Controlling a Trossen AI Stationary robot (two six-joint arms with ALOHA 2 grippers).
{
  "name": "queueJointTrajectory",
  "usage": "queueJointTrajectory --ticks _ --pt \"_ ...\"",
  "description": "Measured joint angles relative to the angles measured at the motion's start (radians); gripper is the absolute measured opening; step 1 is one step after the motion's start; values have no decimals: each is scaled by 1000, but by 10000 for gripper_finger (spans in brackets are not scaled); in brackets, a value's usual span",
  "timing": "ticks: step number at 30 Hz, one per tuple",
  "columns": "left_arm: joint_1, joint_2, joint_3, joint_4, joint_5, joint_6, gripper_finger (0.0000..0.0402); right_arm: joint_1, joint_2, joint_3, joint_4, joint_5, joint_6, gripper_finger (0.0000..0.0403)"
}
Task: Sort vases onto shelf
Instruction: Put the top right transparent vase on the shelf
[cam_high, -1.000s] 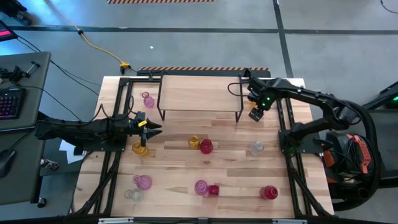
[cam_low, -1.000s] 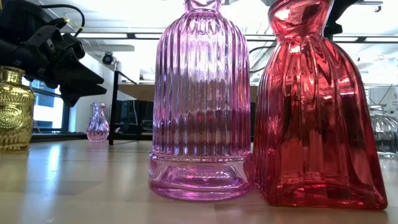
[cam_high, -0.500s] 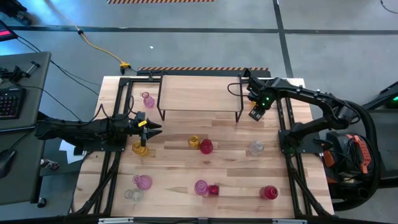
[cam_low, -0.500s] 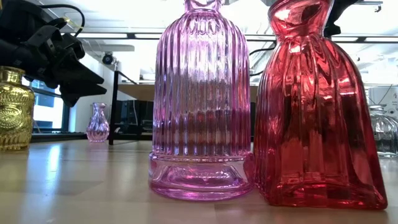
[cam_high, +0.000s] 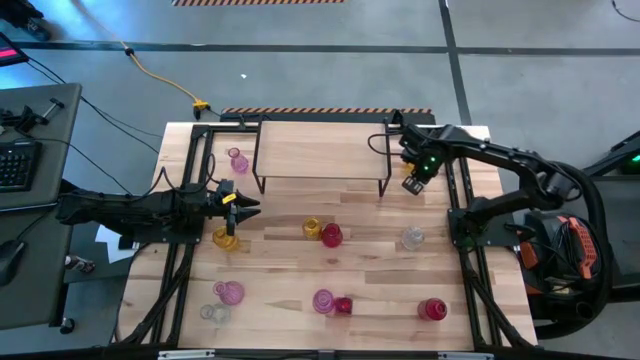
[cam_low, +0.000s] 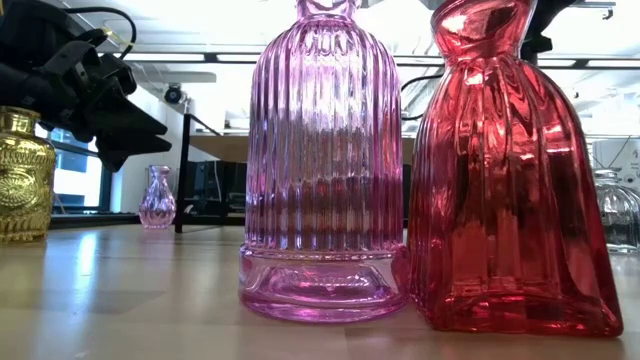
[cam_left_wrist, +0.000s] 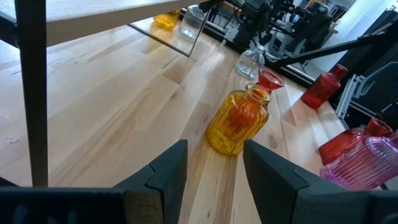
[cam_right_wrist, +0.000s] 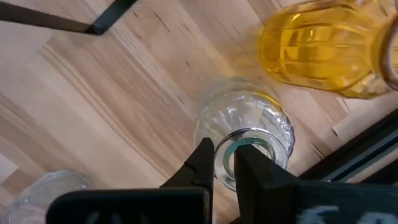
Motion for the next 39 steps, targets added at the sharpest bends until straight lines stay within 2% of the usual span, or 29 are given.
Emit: queueJointTrajectory --ticks 9,13,26,39 --pt "0 0 0 0 0 0 147 0 -43 1 -49 -14 22 9" --pt "0 0 0 0 0 0 147 4 -49 49 -122 -27 41 9" --pt "0 0 0 0 0 0 147 78 -48 380 -311 45 64 8" --pt "0 0 0 0 0 0 147 78 -16 697 -347 131 33 8"
